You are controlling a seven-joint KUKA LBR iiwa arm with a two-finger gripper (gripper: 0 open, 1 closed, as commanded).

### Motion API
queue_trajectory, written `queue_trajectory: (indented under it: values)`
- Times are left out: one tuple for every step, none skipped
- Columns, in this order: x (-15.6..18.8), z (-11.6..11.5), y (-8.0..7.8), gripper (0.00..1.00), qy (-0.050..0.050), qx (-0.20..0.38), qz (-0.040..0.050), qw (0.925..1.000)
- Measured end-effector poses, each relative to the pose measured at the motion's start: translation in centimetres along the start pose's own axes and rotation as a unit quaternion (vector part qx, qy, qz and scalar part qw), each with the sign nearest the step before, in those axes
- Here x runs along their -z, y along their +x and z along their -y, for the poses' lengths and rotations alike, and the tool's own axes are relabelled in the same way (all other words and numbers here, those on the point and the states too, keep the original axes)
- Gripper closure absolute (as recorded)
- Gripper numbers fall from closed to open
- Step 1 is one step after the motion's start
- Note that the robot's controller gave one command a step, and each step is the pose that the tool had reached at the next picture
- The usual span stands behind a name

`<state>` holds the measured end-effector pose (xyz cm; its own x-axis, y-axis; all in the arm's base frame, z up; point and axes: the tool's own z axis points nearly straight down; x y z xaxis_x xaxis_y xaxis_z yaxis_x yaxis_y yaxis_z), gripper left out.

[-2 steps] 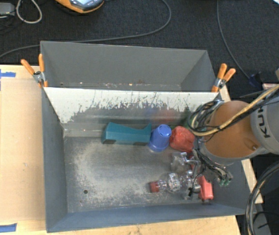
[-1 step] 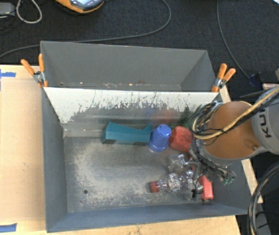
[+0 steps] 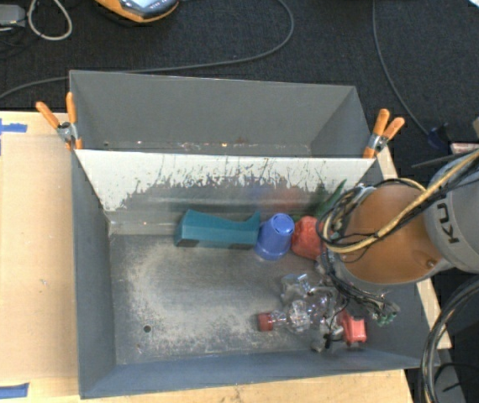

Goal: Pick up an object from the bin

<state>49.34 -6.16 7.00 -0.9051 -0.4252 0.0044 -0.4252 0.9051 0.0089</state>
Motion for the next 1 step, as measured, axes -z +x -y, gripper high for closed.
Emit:
queue_trajectory:
  values:
    - [0.03, 1.16, 0.62, 0.00, 0.001, -0.006, 0.0003, 1.0000]
